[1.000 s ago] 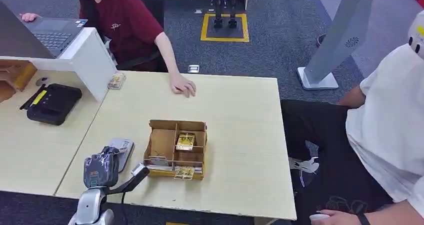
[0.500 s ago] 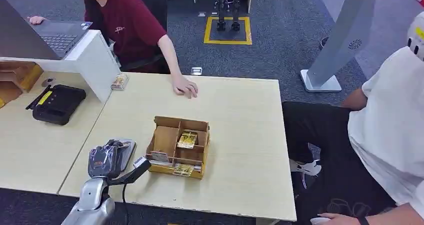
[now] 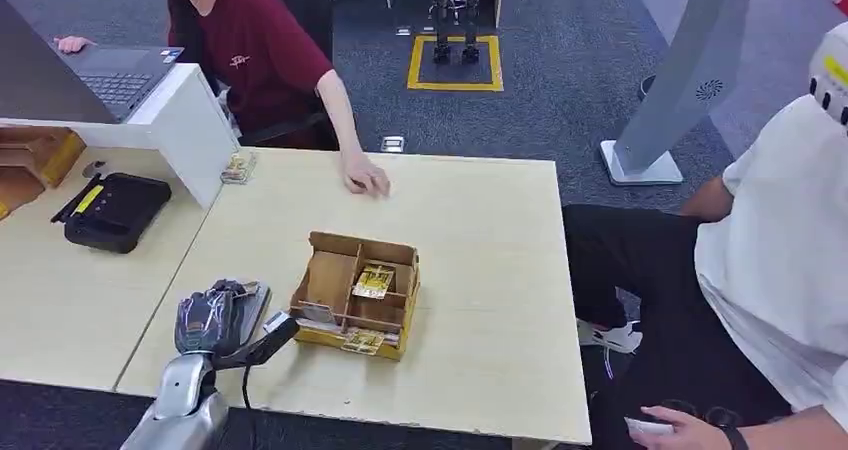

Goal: Pass the card to the sensor for recognition and then transmit it.

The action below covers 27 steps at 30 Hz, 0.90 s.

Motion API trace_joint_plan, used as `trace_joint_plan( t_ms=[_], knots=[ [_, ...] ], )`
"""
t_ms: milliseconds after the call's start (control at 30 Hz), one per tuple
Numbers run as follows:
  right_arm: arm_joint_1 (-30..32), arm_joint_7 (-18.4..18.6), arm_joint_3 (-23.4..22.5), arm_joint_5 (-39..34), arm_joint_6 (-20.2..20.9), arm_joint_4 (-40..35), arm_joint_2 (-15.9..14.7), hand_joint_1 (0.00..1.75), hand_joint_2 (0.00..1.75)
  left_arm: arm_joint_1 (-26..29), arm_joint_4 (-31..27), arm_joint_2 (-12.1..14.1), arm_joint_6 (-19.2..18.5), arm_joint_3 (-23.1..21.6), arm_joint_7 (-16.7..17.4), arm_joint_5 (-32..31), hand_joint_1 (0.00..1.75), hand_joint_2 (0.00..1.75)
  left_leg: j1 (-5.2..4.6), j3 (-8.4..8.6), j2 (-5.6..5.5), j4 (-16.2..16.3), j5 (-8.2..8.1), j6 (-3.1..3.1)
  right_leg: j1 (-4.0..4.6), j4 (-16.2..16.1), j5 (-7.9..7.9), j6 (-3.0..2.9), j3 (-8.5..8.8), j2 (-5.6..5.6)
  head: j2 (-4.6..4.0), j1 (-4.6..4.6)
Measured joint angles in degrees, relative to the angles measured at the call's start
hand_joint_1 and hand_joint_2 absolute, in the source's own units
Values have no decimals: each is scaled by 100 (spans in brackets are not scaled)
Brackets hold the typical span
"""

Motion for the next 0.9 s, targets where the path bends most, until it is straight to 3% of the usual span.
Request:
trace_joint_plan(
  t_ms=[33, 133, 300, 433, 533, 600, 800, 900],
  knots=[
    [-24, -19, 2, -2, -7, -7, 0, 0, 175, 189, -239, -54, 9, 226, -598, 364, 175, 175, 1, -25, 26, 0, 10, -35, -1, 2, 10, -13, -33, 25, 0, -7],
    [32, -39, 2, -2, -20, -4, 0, 0, 175, 491, -579, -232, 9, 623, -1526, 907, 175, 175, 1, -17, 35, 0, 6, -30, -1, 2, 5, -11, -30, 38, 0, -11],
    [96, -46, 2, -2, -20, 9, 0, 0, 175, 735, -837, -435, 9, 1047, -1873, 1143, 175, 175, -1, -28, 37, 0, -21, -28, -1, 1, -11, -6, -39, 41, 0, -9],
    [146, -55, 2, -9, -22, 13, 0, 0, 175, 905, -1209, -746, 11, 1552, -3050, 1755, 175, 175, -1, -40, 55, 2, -26, -26, -1, 0, -14, -2, -59, 57, 0, -9],
    [163, -52, 2, 9, -20, 15, 0, 0, 175, 1046, -1681, -1004, 11, 1873, -3602, 1980, 175, 175, -1, -67, 55, 7, -24, -23, -1, 0, -12, 0, -86, 57, 0, -7],
    [172, -35, 2, 17, -20, 15, 2, 0, 175, 1099, -2042, -1172, 11, 2048, -3698, 2144, 175, 175, 2, -89, 58, 18, -24, -23, 0, 0, -7, 3, -107, 63, 0, -7],
    [180, 2, 7, 66, -2, 17, 2, 0, 175, 960, -2749, -1226, 11, 2046, -3321, 2364, 175, 175, 7, -71, 67, 22, -23, -23, 1, 0, -2, -3, -134, 72, 0, -7],
    [175, 15, 26, 77, -2, 17, 2, 0, 175, 692, -2931, -1178, 11, 1947, -2952, 2456, 175, 175, 8, -88, 67, 24, -15, -16, 2, 1, 6, -4, -137, 71, 0, -7]
  ],
)
